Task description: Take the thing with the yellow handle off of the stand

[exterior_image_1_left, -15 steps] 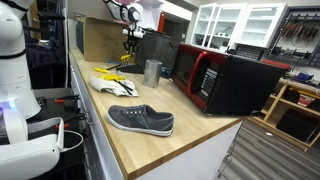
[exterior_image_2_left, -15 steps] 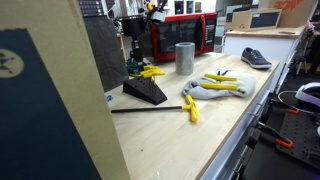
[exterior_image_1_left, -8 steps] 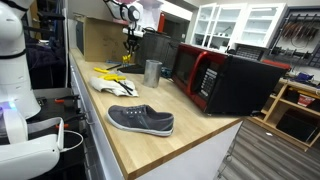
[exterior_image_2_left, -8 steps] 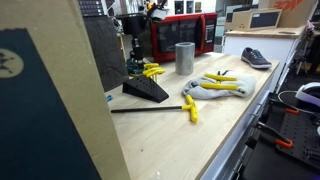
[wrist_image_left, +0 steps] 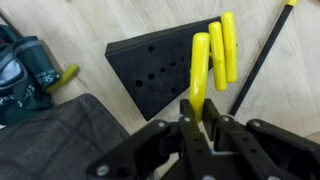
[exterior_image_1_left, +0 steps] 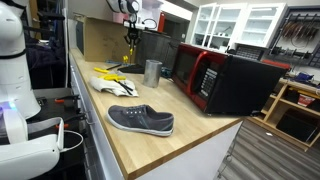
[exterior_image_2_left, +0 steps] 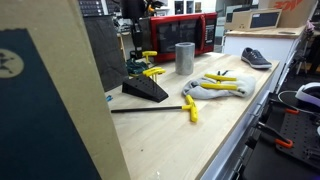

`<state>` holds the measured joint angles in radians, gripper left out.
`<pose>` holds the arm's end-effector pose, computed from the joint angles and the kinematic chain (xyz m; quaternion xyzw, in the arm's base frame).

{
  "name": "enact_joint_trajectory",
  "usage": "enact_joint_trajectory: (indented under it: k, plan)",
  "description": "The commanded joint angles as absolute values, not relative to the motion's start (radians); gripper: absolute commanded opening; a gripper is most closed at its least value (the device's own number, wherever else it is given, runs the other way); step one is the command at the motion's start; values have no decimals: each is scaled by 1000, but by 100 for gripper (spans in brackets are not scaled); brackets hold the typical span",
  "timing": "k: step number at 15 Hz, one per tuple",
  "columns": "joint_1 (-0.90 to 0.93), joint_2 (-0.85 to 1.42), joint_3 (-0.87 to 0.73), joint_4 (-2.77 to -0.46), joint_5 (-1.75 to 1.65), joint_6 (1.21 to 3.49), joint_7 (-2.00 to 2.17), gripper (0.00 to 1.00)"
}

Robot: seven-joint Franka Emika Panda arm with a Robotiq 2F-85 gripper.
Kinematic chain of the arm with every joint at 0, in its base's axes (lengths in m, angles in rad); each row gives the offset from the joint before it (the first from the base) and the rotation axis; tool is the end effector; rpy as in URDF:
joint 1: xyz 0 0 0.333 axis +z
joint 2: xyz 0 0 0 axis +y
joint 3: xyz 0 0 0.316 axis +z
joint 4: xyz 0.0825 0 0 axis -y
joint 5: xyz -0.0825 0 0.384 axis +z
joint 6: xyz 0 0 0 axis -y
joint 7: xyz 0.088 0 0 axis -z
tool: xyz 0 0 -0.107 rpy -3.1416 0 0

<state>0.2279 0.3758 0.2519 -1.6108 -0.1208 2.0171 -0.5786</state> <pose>0.6042 0.2848 0.4194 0.8550 0.5180 0.0212 0.0105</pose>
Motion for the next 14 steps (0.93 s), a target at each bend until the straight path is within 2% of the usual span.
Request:
enact_joint_trajectory:
  k: [1,8,14]
  plan:
    - [211,278,254,-1671,-136,2031,-624,4]
    - [200,153,217,-1733,-222,1978,-582,4]
    - [188,30,198,-1878,-320,1853,-602,4]
